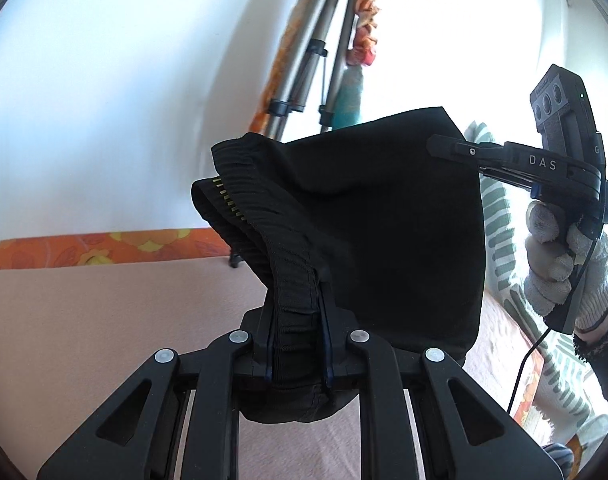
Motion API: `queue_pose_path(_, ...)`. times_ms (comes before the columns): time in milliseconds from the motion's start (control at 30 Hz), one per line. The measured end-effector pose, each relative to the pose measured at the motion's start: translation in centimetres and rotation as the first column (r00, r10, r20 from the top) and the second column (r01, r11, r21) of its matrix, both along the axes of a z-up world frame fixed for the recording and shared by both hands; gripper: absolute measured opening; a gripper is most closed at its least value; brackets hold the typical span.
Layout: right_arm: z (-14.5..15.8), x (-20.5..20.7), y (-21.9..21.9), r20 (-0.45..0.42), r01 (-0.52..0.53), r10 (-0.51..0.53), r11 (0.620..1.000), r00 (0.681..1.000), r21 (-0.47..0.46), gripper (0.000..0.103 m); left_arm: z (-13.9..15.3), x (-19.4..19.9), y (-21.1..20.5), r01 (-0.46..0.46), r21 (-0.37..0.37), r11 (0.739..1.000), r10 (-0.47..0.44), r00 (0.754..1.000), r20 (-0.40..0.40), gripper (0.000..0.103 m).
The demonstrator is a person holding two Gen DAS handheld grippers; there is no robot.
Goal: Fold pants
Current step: 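Lift the folded pants with both grippers and carry them toward the clothes stack, then lower the pants onto the grey-and-jeans stack and open both grippers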
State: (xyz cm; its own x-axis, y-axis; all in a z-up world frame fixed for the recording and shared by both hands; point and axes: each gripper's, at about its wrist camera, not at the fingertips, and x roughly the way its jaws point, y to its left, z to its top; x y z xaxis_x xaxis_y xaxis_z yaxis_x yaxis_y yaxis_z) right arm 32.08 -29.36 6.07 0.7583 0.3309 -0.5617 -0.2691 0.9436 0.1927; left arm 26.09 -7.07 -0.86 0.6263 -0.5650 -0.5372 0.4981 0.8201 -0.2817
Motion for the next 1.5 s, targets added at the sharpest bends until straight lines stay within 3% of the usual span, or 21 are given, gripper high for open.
queue_pose_path(433, 1.3, -1.1, -17.1, 0.017, 0.153, -0.152, 0.988, 0.988, -0.038, 0.006, 1.5, 2.6, -17.5, 0.181, -0.001, 0.983, -0.181, 0.982, 0.046, 0.014)
queue_pose_path(600, 0.3, 0.7, -22.9, 0.013, 0.194, -0.193, 0.979, 0.981, -0.058, 0.006, -0.1, 2.9, -22.8, 0.225, -0.004, 0.974, -0.224, 0.973, 0.058, 0.014)
queue_pose_path(800, -2.5, 4.2, -28.0, 0.009, 0.221, -0.221, 0.971, 0.975, -0.092, 0.006, -3.8, 5.4, -27.8, 0.247, -0.001, 0.969, -0.246, 0.969, 0.021, 0.014)
queue_pose_path(1133, -9.3, 10.1, -34.6, -0.082, 0.294, -0.308, 0.943, 0.948, -0.156, 0.007, -8.8, 9.0, -31.0, 0.189, -0.007, 0.982, -0.189, 0.978, -0.086, 0.014)
queue_pose_path(1200, -10.6, 11.3, -34.9, -0.115, 0.307, -0.327, 0.938, 0.938, -0.161, 0.014, -9.2, 8.8, -31.2, 0.182, -0.005, 0.983, -0.182, 0.979, -0.094, 0.014)
queue_pose_path(1233, -11.1, 11.7, -35.1, -0.118, 0.331, -0.355, 0.926, 0.928, -0.185, 0.025, -9.4, 8.6, -31.2, 0.183, 0.004, 0.983, -0.182, 0.979, -0.093, 0.015)
queue_pose_path(1300, -11.3, 11.3, -35.6, -0.111, 0.356, -0.378, 0.917, 0.919, -0.182, 0.026, -9.5, 8.4, -31.7, 0.182, 0.030, 0.983, -0.179, 0.980, -0.081, 0.017)
queue_pose_path(1367, -11.0, 9.8, -36.1, -0.108, 0.366, -0.379, 0.923, 0.919, -0.119, 0.036, -9.3, 8.3, -31.7, 0.192, 0.036, 0.981, -0.188, 0.979, -0.079, 0.021)
queue_pose_path(1500, -11.4, 5.5, -36.1, -0.120, 0.384, -0.400, 0.913, 0.909, -0.139, 0.037, -8.6, 8.4, -30.8, 0.180, 0.049, 0.982, -0.175, 0.980, -0.095, 0.029)
